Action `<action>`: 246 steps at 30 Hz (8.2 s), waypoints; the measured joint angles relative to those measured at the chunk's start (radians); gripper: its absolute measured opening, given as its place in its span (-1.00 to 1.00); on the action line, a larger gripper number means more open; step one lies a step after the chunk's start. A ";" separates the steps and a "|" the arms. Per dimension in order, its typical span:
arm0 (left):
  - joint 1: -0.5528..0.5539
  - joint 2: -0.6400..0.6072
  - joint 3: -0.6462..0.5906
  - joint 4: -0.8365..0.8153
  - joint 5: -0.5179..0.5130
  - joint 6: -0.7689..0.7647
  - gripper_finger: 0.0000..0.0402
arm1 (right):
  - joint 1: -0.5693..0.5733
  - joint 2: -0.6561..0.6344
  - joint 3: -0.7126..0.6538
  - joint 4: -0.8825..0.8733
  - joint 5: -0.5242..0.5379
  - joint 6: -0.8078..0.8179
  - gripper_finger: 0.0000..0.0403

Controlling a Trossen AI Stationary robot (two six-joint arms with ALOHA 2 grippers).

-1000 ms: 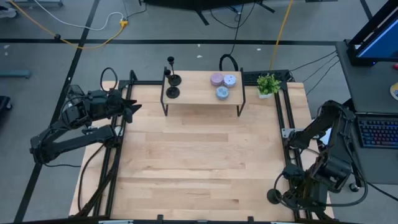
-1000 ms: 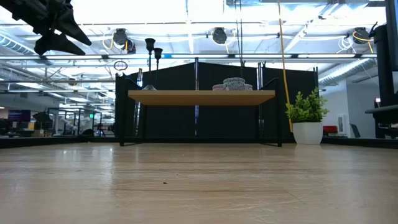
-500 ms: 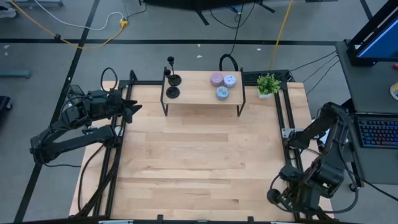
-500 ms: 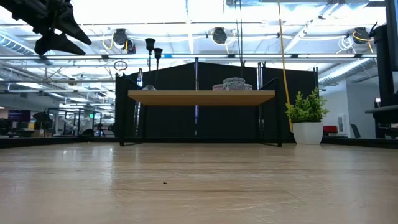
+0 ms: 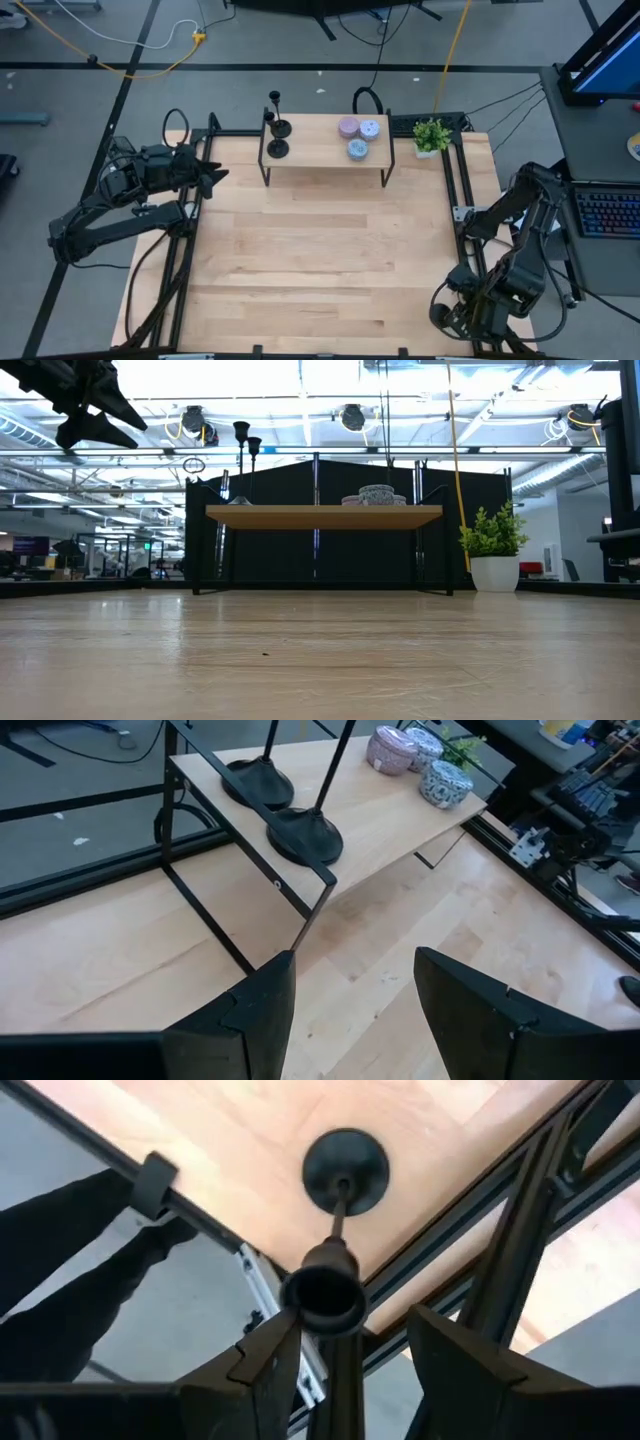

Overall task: Pick & Place candle stick holders
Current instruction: Put the black candle holder on the shelf

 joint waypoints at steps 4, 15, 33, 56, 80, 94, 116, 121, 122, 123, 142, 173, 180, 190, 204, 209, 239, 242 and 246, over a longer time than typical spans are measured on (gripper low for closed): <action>0.000 0.000 0.000 0.000 0.001 0.000 0.05 | 0.000 0.000 -0.036 0.017 -0.032 0.000 -0.14; 0.000 0.000 0.000 0.000 0.005 -0.005 0.05 | -0.001 0.000 -0.135 0.112 -0.050 -0.023 -0.24; -0.069 0.108 0.000 0.178 0.144 -0.053 0.05 | -0.098 -0.022 -0.166 0.152 -0.059 -0.155 -0.94; -0.607 0.562 0.001 0.898 -0.002 0.137 0.05 | -0.691 -0.102 -0.058 0.149 -0.051 -1.019 -0.94; -0.752 1.156 0.549 0.694 -0.031 0.207 0.05 | -0.887 -0.022 -0.003 0.367 -0.155 -1.412 -0.94; -0.766 1.349 0.739 0.619 0.044 0.109 0.05 | -0.884 -0.022 -0.003 0.596 -0.151 -1.445 -0.94; -0.764 1.367 0.750 0.604 0.061 0.022 -0.45 | -0.865 -0.021 -0.003 0.673 -0.148 -1.452 -0.94; -0.764 1.366 0.750 0.599 0.087 0.003 -0.82 | -0.865 -0.021 -0.003 0.672 -0.147 -1.452 -0.94; -0.764 1.366 0.750 0.599 0.088 0.003 -0.89 | -0.865 -0.021 -0.003 0.671 -0.146 -1.452 -0.94; -0.764 1.366 0.750 0.599 0.091 0.003 -0.93 | -0.866 -0.021 -0.003 0.671 -0.147 -1.452 -0.94; -0.796 1.366 0.750 0.604 0.017 -0.029 -0.94 | -0.866 -0.039 -0.004 0.642 -0.155 -1.438 -0.19; -0.804 1.366 0.748 1.179 -1.281 0.492 -0.94 | -0.655 -0.459 -0.421 0.805 0.109 -1.331 -0.21; -0.648 1.365 0.748 1.307 -1.252 0.590 -0.94 | -0.656 -0.615 -0.625 0.837 0.112 -1.357 -0.21; -0.497 1.446 0.750 1.395 -1.195 0.538 -0.94 | -0.658 -0.813 -0.725 0.835 0.194 -1.434 -0.23; -0.360 1.604 0.749 1.671 -1.230 0.740 -0.94 | -0.658 -0.902 -0.726 0.759 0.198 -1.441 -0.25; -0.319 1.603 0.749 1.667 -1.193 0.736 -0.94 | -0.658 -0.907 -0.726 0.728 0.188 -1.453 -0.25; -0.259 1.603 0.749 1.372 -1.256 0.645 -0.94 | -0.658 -0.908 -0.726 0.679 0.186 -1.463 -0.25; -0.256 1.609 0.749 1.366 -1.270 0.646 -0.94 | -0.658 -0.908 -0.726 0.679 0.186 -1.463 -0.25; -0.250 1.611 0.749 1.328 -1.286 0.628 -0.94 | -0.658 -0.908 -0.726 0.679 0.187 -1.463 -0.25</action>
